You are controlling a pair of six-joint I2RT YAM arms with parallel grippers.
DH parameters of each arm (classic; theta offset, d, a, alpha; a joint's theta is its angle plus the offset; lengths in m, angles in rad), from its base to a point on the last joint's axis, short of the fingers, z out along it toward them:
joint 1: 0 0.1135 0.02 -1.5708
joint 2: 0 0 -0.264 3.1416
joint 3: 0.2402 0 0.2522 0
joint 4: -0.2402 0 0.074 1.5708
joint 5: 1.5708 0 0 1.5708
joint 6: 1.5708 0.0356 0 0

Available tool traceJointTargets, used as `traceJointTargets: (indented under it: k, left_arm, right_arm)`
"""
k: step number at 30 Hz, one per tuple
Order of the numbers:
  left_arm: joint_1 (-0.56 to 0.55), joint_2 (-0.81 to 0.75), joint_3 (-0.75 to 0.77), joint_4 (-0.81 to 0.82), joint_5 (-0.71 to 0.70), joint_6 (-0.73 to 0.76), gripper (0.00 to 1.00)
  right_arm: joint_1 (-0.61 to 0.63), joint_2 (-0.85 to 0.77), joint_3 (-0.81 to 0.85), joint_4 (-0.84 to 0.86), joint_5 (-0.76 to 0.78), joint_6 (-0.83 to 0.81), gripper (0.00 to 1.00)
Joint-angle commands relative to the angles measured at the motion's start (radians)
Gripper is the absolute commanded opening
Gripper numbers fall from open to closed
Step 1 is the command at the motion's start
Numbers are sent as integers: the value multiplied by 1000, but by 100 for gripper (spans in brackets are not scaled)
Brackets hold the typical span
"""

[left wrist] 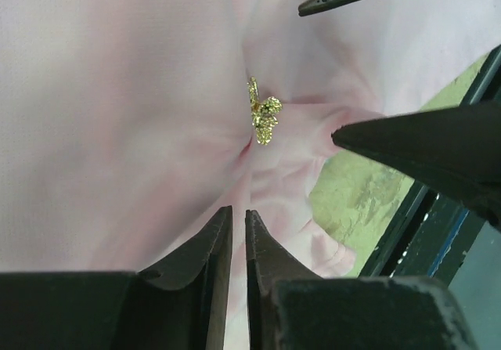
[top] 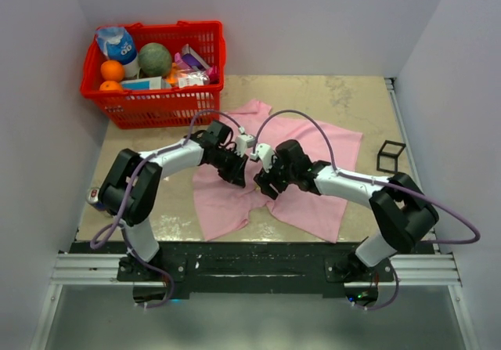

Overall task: Remove the brooch from the garment
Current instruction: Remove the brooch from the clothes.

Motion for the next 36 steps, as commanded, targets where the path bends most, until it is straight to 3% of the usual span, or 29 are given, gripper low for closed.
traceJointTargets:
  k: [1, 8, 14, 18, 21, 31, 36]
  left_arm:
    - [-3, 25, 41, 41, -8, -75, 18]
    - [-3, 63, 55, 61, -11, -103, 15]
    - [11, 92, 32, 58, -42, -118, 11]
    - [34, 114, 14, 56, -60, -118, 7]
    - [43, 132, 14, 53, -60, -117, 6]
    - [46, 160, 17, 59, -42, -121, 4]
    - [46, 158, 15, 64, -7, -127, 4]
  right_arm:
    - [2, 17, 51, 54, 5, 228, 71]
    - [2, 123, 112, 22, 29, 249, 67]
    - [2, 174, 131, 30, -83, 294, 54]
    - [-2, 169, 118, 17, -260, 323, 54]
    - [-9, 169, 100, 23, -297, 352, 51]
    - [-181, 251, 71, 131, -369, 527, 41]
    - [-184, 277, 75, 209, -458, 628, 36]
